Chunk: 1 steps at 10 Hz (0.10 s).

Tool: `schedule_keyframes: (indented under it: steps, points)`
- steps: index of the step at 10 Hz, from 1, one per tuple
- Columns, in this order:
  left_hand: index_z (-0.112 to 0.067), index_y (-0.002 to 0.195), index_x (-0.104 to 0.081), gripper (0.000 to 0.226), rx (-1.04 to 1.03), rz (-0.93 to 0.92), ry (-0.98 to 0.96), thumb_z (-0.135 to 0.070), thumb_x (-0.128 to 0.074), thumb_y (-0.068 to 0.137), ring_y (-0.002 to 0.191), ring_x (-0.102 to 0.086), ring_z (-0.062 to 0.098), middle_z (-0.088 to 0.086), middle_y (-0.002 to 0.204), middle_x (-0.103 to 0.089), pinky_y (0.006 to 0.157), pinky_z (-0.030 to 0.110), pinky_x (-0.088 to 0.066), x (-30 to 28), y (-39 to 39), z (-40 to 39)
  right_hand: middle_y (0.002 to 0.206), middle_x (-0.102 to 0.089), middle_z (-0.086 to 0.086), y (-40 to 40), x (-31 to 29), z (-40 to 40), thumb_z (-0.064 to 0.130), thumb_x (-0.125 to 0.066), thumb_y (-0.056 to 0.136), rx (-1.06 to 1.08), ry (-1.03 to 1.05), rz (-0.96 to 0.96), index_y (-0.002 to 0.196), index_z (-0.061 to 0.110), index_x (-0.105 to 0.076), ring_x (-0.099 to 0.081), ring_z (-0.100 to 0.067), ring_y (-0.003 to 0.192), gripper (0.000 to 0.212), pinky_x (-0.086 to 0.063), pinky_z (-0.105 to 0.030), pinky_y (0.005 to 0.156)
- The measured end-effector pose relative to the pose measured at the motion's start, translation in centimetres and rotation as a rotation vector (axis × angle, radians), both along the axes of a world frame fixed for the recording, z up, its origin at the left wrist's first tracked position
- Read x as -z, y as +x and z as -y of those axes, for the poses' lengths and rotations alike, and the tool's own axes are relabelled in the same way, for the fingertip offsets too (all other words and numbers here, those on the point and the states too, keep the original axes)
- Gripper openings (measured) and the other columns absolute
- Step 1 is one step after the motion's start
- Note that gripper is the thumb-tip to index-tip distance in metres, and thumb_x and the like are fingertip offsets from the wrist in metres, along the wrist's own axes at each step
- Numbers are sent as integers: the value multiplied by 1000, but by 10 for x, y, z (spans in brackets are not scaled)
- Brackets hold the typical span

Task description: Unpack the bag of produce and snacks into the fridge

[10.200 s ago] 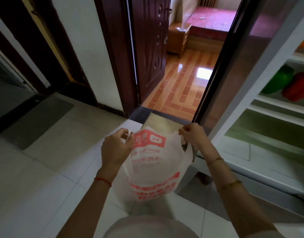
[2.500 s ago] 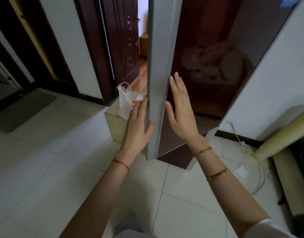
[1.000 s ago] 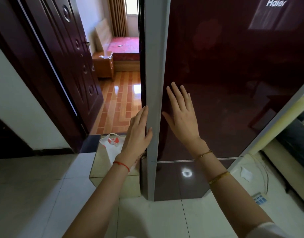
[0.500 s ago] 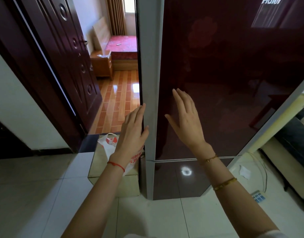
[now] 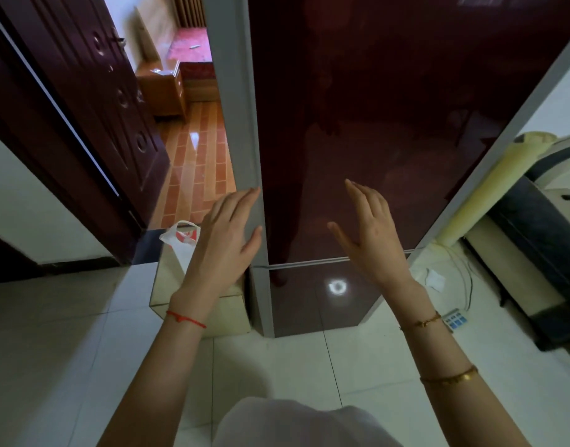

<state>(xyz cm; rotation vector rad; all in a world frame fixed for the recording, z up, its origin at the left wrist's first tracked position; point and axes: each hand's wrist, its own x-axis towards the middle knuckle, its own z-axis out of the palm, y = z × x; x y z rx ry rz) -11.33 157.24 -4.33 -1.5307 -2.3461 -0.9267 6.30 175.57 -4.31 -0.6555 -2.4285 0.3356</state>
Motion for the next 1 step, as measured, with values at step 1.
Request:
schedule_keyframes:
  steps: [1]
  points:
    - [-11,147,-42,57,-21,-4,16,-19,-58,93,131,-46,23,8,143,-50,109,33,-34,-1,17,2,147,-43,-7,17,2,1,38,-60,94,20,-4,-1,148,9,-34,-35,-26,139,66,-34,-43,114]
